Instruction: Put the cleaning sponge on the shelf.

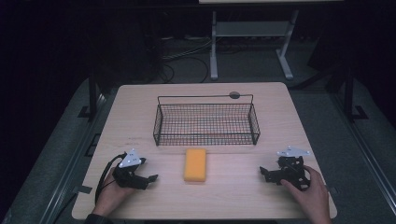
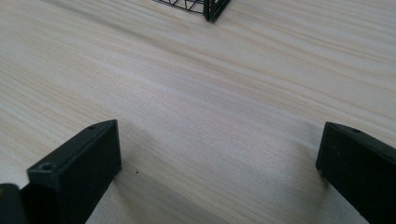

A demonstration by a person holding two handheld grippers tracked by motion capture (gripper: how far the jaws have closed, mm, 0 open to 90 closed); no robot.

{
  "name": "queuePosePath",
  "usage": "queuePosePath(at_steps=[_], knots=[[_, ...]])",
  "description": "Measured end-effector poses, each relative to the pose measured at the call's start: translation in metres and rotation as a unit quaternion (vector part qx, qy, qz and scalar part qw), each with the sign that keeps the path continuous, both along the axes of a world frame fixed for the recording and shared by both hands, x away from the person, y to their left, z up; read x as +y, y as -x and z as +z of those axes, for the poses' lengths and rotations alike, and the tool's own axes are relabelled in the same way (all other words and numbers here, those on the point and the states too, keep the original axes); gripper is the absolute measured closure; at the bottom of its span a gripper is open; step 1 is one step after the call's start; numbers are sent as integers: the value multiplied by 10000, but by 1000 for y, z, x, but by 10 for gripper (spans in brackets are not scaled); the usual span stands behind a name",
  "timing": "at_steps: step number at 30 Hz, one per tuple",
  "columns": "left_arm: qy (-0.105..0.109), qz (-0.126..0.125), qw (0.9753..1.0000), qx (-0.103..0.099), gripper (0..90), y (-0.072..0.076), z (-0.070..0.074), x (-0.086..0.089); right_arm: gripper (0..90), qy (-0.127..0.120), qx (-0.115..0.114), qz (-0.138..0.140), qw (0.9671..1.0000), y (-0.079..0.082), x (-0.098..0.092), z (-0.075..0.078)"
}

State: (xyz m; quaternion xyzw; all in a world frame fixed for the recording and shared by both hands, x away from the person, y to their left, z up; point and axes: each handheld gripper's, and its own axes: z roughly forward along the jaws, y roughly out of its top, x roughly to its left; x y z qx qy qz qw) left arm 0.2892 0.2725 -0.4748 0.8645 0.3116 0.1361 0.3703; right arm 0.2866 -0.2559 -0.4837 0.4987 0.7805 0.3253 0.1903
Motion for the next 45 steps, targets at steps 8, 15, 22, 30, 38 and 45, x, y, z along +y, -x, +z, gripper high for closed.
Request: queuePosePath(at_steps=[8,15,22,30,38,45], knots=[[135,-117,9998,-48,391,1,8,0,0,1,0,1,10000,0,0,0],[219,-357,9991,-43,590,1,18,-11,0,0,1,1,10000,0,0,0],[252,-668,9973,173,873,-2,21,-27,0,0,1,-1,10000,0,0,0],[400,-808,9955,305,897,-5,25,-39,0,-1,2,-1,10000,0,0,0],[365,-948,9942,341,897,-5,26,-47,0,-1,1,-1,10000,0,0,0],[364,-1074,9928,395,897,-5,25,-56,0,0,1,0,10000,0,0,0]])
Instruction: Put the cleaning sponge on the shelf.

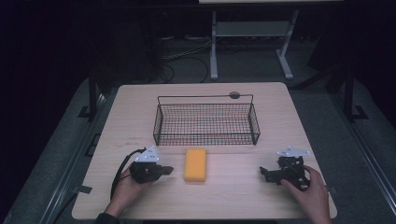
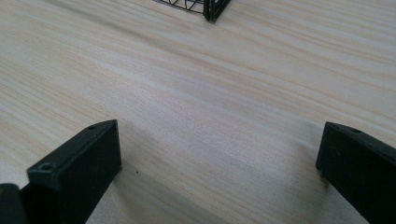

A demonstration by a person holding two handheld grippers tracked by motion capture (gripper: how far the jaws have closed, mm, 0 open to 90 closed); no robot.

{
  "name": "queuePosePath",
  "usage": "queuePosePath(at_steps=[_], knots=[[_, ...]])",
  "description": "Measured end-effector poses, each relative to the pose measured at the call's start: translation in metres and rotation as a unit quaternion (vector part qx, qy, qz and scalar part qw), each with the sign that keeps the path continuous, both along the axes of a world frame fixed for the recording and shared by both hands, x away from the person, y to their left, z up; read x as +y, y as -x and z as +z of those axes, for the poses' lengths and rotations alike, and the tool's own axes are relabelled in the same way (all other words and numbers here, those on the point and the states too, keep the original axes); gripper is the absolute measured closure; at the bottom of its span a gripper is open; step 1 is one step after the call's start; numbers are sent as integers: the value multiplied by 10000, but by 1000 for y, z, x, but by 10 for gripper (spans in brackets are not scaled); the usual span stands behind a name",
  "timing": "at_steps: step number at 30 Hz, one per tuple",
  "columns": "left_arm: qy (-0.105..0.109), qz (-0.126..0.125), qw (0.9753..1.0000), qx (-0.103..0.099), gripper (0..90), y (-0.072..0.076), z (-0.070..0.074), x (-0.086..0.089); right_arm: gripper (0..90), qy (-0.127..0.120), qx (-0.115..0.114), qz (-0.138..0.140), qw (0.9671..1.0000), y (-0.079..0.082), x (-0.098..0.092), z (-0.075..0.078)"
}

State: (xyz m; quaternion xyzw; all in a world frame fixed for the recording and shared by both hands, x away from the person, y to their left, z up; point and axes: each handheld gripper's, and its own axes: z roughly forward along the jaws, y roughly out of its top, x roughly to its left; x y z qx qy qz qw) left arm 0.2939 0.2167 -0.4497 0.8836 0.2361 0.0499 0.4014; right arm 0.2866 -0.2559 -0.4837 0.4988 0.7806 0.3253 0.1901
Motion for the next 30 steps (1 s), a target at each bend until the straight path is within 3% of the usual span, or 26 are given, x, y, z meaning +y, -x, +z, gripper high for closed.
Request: queuePosePath(at_steps=[18,30], knots=[[-198,-442,9988,101,897,1,-7,-33,0,1,1,-2,10000,0,0,0],[-166,-653,9976,134,897,3,-7,-50,0,0,-1,0,10000,0,0,0]])
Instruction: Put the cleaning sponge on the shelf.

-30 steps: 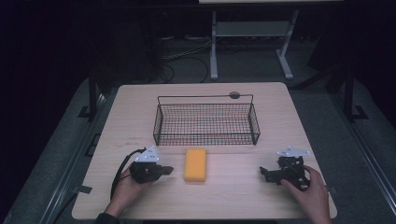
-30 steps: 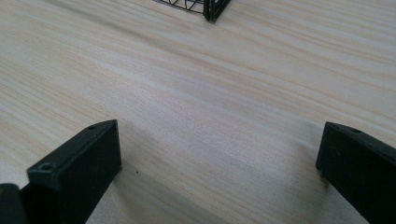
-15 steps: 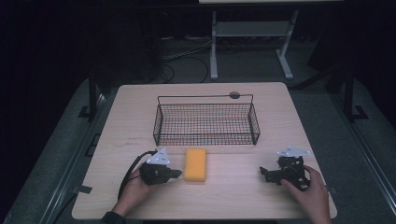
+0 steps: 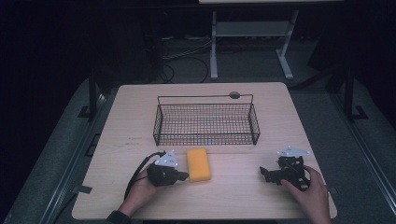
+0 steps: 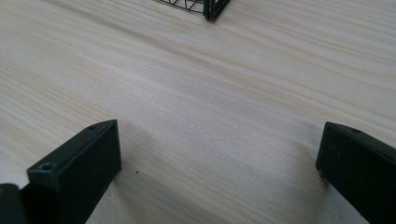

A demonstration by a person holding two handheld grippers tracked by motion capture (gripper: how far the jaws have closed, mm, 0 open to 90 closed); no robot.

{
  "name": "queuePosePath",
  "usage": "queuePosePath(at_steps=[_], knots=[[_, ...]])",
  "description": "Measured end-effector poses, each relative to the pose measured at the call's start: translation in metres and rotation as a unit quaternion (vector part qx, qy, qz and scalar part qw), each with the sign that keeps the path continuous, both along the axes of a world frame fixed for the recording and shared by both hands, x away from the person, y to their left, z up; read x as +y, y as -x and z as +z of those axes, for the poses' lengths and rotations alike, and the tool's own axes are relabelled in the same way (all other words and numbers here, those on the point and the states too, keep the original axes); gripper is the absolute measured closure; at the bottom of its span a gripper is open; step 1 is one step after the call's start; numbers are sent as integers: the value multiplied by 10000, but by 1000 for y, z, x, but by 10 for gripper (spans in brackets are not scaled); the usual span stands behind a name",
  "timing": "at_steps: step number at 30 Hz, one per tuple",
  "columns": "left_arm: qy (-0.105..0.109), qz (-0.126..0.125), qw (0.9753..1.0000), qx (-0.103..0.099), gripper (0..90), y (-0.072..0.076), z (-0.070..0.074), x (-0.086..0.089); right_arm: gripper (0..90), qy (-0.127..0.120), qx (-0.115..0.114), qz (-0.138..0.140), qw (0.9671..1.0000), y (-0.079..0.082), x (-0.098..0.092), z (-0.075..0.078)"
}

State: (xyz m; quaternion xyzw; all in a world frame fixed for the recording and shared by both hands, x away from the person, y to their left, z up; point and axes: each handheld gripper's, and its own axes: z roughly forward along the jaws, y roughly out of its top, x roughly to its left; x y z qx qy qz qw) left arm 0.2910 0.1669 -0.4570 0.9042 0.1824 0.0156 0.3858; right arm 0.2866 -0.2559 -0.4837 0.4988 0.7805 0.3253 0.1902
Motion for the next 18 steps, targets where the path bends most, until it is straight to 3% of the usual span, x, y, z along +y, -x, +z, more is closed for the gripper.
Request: queuePosePath(at_steps=[8,18], knots=[[38,-134,9999,-2,897,1,2,-12,0,0,-1,1,10000,0,0,0],[165,157,9994,-249,897,-17,17,-1,0,1,0,1,10000,0,0,0]])
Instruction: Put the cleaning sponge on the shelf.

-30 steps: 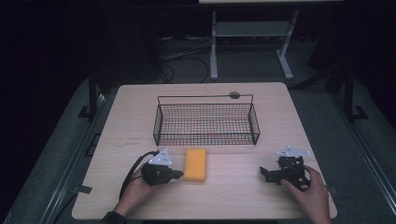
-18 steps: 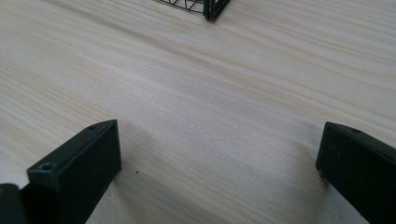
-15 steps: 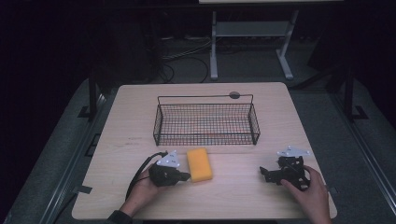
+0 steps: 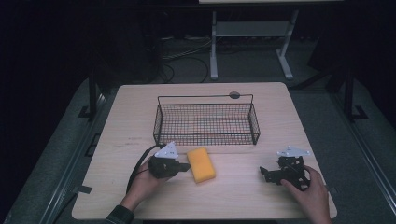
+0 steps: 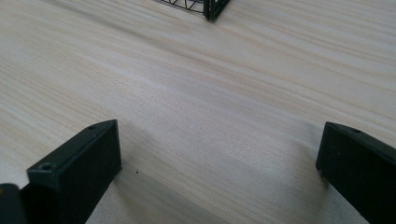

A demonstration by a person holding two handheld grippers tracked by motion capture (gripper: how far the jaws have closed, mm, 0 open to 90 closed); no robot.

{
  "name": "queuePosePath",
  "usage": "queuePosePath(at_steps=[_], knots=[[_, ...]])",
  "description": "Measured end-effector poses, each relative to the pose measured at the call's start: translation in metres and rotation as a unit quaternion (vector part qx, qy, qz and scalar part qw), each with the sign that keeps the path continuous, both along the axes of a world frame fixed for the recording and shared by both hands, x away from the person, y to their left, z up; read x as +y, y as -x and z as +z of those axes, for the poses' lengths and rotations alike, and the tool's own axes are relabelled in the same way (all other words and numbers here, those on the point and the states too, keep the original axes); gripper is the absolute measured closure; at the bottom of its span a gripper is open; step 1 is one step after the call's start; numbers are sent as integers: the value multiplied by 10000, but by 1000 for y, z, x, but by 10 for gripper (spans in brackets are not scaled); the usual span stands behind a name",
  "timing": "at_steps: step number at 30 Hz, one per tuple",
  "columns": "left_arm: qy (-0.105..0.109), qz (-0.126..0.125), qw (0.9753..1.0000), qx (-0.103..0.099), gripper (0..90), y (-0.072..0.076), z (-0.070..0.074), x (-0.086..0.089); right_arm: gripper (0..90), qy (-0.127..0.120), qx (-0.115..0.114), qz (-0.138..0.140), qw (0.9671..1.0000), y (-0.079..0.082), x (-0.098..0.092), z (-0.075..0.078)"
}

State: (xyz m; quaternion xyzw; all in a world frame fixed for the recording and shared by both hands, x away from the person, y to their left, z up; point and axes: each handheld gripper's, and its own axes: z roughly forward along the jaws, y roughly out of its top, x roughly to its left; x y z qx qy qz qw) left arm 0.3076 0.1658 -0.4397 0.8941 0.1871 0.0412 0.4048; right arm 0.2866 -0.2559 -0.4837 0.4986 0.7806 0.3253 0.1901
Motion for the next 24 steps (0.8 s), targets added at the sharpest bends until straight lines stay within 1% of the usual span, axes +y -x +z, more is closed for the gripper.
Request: queuePosePath(at_steps=[6,7,12,14,15,17,18,24], knots=[[-16,216,9997,-96,897,-16,5,2,0,0,0,-1,10000,0,0,0],[3,245,9996,-121,897,-19,5,2,0,0,0,-1,10000,0,0,0],[-32,403,9989,-242,897,-32,7,1,0,0,0,-1,10000,0,0,0],[-26,476,9984,-306,897,-37,6,1,0,0,0,0,10000,0,0,0],[-4,510,9983,-280,897,-40,6,1,0,0,1,-1,10000,0,0,0],[-76,555,9979,-334,897,-44,5,0,0,0,0,-1,10000,0,0,0],[-26,608,9975,-349,897,-49,5,-1,0,0,0,-2,10000,0,0,0],[-39,642,9971,-398,897,-56,2,-4,0,-1,0,-1,10000,0,0,0]])
